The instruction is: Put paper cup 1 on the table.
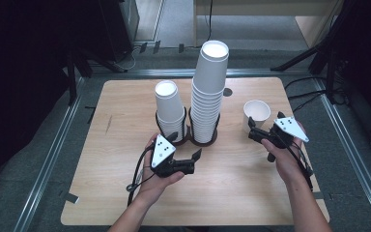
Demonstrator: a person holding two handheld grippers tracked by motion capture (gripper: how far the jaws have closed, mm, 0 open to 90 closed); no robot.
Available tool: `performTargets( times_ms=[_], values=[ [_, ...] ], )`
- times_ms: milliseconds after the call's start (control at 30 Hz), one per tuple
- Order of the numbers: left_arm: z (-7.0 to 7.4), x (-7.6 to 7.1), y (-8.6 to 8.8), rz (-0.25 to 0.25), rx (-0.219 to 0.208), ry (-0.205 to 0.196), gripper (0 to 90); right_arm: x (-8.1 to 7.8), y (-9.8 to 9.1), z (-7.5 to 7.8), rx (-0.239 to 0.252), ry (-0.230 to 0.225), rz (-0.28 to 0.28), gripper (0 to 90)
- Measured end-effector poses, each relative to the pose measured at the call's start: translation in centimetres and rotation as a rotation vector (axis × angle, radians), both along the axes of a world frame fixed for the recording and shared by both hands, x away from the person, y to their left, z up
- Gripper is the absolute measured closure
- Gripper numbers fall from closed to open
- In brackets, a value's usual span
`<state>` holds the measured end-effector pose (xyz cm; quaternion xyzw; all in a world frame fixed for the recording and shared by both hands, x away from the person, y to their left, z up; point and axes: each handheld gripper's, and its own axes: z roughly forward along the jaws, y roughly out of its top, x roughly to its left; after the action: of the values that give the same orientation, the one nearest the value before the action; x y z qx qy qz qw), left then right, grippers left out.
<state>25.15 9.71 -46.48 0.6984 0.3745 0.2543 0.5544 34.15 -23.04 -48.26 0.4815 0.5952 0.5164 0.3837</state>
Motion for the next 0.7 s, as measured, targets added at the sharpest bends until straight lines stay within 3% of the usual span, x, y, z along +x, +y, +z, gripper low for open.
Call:
performTargets(
  times_ms=[267, 700],
  values=[
    [1.3, 1.4, -0.7, 0.009, 0.001, -0.008, 0.4, -0.8, 0.7, 2.8, 0.01, -0.029, 0.042, 0.0],
    [2.9, 4.0, -2.0, 0.03, -0.02, -0.023, 0.0, -1.6, 3.1, 8.0, 0.042, -0.094, 0.11, 0.0]
  ],
)
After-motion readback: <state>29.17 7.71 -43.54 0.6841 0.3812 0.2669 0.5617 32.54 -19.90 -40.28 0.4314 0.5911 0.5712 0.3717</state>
